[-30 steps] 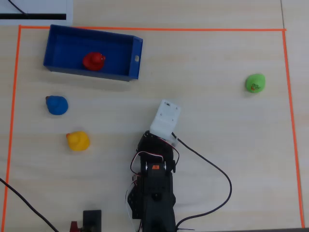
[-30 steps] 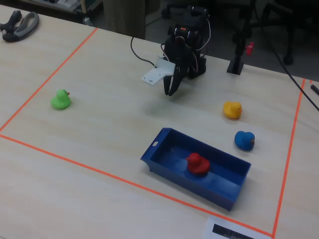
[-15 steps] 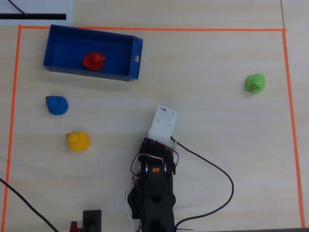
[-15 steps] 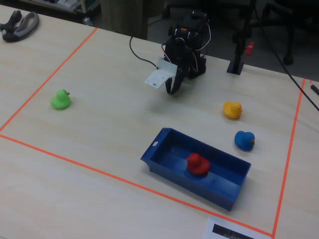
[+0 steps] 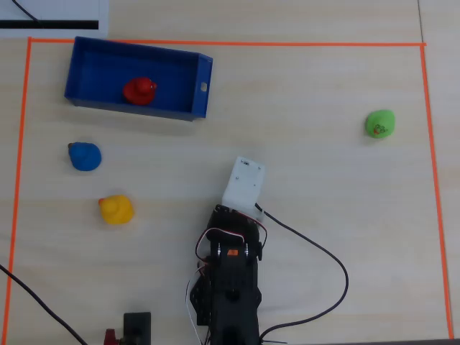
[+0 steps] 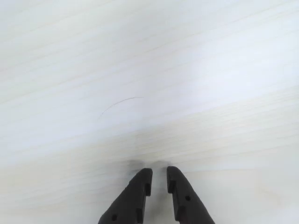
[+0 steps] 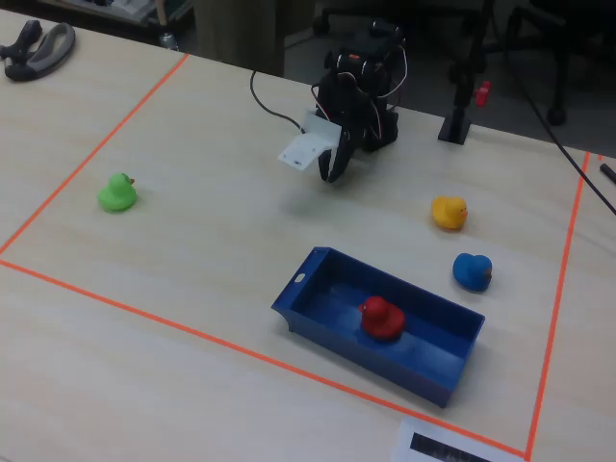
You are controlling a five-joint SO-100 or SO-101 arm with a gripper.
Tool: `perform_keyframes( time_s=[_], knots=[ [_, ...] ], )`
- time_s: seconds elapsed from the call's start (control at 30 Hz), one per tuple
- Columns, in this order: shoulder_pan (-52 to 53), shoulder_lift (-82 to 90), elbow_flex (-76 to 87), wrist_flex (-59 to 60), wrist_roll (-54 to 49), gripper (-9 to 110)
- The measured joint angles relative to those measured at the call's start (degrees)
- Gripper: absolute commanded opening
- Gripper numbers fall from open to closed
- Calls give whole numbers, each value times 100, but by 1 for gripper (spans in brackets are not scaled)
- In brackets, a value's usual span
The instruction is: Grasp red duck and put it into box.
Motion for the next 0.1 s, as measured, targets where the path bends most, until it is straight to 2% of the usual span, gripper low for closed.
perform_keyframes(
  time_s=[0.1],
  knots=[
    [0,0,0,0,0,0]
  ],
)
